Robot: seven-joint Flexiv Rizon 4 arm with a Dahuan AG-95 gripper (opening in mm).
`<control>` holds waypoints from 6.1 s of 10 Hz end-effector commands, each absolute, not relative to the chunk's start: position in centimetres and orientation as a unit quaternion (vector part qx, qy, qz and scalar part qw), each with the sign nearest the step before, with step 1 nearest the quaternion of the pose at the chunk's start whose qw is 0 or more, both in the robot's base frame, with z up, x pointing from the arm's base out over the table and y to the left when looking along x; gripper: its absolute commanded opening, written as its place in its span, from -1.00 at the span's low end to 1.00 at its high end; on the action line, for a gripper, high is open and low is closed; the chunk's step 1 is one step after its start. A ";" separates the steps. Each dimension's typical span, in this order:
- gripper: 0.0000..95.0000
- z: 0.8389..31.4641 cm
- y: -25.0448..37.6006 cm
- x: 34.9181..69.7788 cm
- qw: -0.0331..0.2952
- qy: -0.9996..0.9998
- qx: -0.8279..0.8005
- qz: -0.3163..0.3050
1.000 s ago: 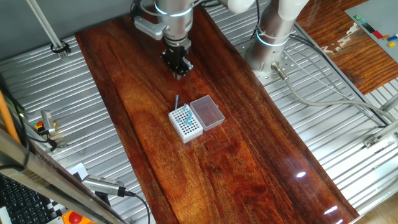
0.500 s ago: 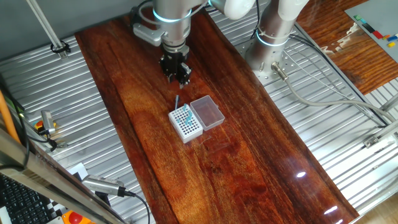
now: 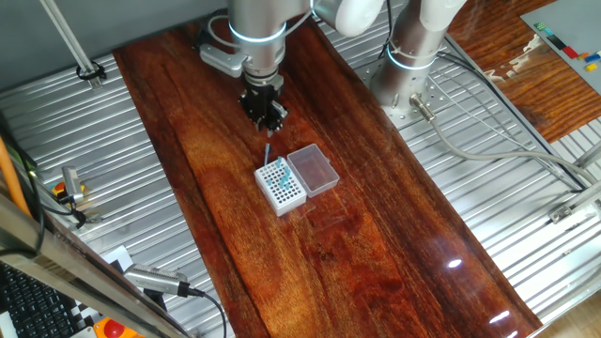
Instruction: Insert a medium pipette tip into the holder for medium pipette tips
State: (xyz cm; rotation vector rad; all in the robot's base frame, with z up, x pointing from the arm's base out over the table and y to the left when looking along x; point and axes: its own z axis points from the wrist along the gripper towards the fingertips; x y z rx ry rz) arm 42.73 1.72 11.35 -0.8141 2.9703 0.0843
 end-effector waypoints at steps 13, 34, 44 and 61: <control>-0.60 12.2 1.1 42.9 0.047 0.909 -0.412 0.035; -0.60 9.1 2.8 42.6 0.063 0.903 -0.422 0.043; -1.00 8.8 3.3 43.0 0.067 0.907 -0.413 0.042; -1.00 10.8 3.6 43.8 -0.016 0.916 -0.401 -0.024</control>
